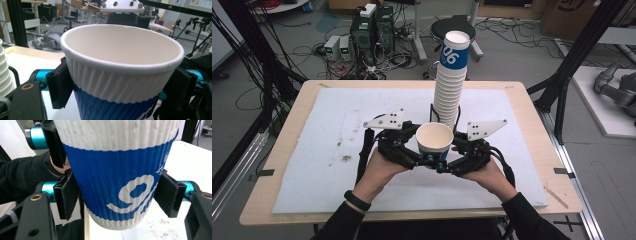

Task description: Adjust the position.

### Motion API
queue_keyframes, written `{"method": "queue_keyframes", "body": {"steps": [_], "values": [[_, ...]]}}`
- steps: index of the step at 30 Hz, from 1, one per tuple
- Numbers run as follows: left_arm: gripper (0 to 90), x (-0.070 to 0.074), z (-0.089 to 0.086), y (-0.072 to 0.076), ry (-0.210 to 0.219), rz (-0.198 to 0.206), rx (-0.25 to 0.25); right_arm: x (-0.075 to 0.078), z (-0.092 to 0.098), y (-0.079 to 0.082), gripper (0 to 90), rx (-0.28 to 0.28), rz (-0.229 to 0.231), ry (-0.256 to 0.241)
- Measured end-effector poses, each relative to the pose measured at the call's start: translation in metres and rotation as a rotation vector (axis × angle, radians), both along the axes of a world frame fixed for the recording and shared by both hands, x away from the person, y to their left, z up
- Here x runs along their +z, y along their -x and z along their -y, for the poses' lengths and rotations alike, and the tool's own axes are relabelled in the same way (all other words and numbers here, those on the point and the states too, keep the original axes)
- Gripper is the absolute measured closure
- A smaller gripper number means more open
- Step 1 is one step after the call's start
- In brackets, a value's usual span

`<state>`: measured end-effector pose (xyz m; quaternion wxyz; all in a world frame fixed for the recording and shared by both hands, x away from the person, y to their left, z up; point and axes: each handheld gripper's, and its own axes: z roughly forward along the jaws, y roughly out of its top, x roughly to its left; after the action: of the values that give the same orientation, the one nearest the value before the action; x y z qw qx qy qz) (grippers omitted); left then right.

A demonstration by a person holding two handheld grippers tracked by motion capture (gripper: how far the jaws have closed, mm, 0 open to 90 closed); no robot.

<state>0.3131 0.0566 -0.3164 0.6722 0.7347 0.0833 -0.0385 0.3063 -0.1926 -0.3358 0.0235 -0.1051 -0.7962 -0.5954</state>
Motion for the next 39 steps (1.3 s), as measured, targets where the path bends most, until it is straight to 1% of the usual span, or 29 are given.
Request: {"method": "queue_keyframes", "body": {"steps": [3,6,11,13,15,19,20,21,23,24,25,26,27,29,34,36,37,39], "values": [[17.3,0.002,-0.001,0.000,0.006,0.000,0.002,-0.001,-0.001,0.000,27.4,0.005,0.000,0.018],[17.2,0.002,-0.001,0.001,0.009,0.001,0.004,-0.002,-0.003,0.000,27.4,0.006,0.009,0.016],[17.2,0.003,-0.002,0.001,0.015,-0.002,0.009,-0.002,-0.002,0.001,27.4,0.006,-0.005,0.021],[17.5,0.003,-0.002,0.001,0.013,-0.001,0.010,-0.002,-0.003,0.000,27.4,0.006,0.004,0.015],[18.8,0.003,-0.002,0.001,0.014,0.002,0.010,-0.002,-0.002,0.001,27.4,0.008,-0.006,0.018],[20.5,0.003,-0.003,0.001,0.016,0.009,0.011,-0.002,-0.002,0.001,27.1,0.005,0.011,0.011],[20.6,0.004,-0.003,0.001,0.014,0.010,0.011,-0.001,-0.001,0.001,26.7,0.006,0.008,0.010],[20.9,0.004,-0.004,0.001,0.012,0.013,0.011,-0.001,-0.001,0.001,25.5,0.003,0.016,0.013],[21.2,0.004,-0.004,0.001,0.009,0.013,0.009,0.000,0.000,0.002,21.1,-0.006,0.018,0.015],[21.3,0.004,-0.004,0.001,0.009,0.012,0.009,0.000,0.001,0.001,21.0,-0.006,0.026,0.012],[21.5,0.005,-0.005,0.001,0.009,0.014,0.009,0.000,0.002,0.001,21.0,-0.005,0.020,0.010],[21.6,0.005,-0.005,0.001,0.007,0.015,0.009,0.001,0.003,0.000,20.7,-0.008,0.032,0.007],[21.7,0.005,-0.006,0.001,0.003,0.017,0.012,0.001,0.005,0.001,20.2,-0.007,0.025,0.012],[21.8,0.005,-0.007,0.000,0.001,0.016,0.014,0.003,0.007,-0.001,20.2,-0.012,0.036,0.009],[21.9,0.005,-0.010,-0.001,-0.002,0.020,0.024,0.006,0.016,-0.002,20.0,-0.030,0.037,0.006],[21.9,0.005,-0.012,-0.001,-0.004,0.024,0.028,0.007,0.020,-0.003,20.0,-0.034,0.047,0.002],[21.9,0.005,-0.013,-0.002,-0.009,0.029,0.031,0.008,0.022,-0.004,20.0,-0.035,0.045,0.001],[21.9,0.006,-0.014,-0.002,-0.011,0.029,0.038,0.009,0.026,-0.004,20.0,-0.045,0.044,0.002]]}}
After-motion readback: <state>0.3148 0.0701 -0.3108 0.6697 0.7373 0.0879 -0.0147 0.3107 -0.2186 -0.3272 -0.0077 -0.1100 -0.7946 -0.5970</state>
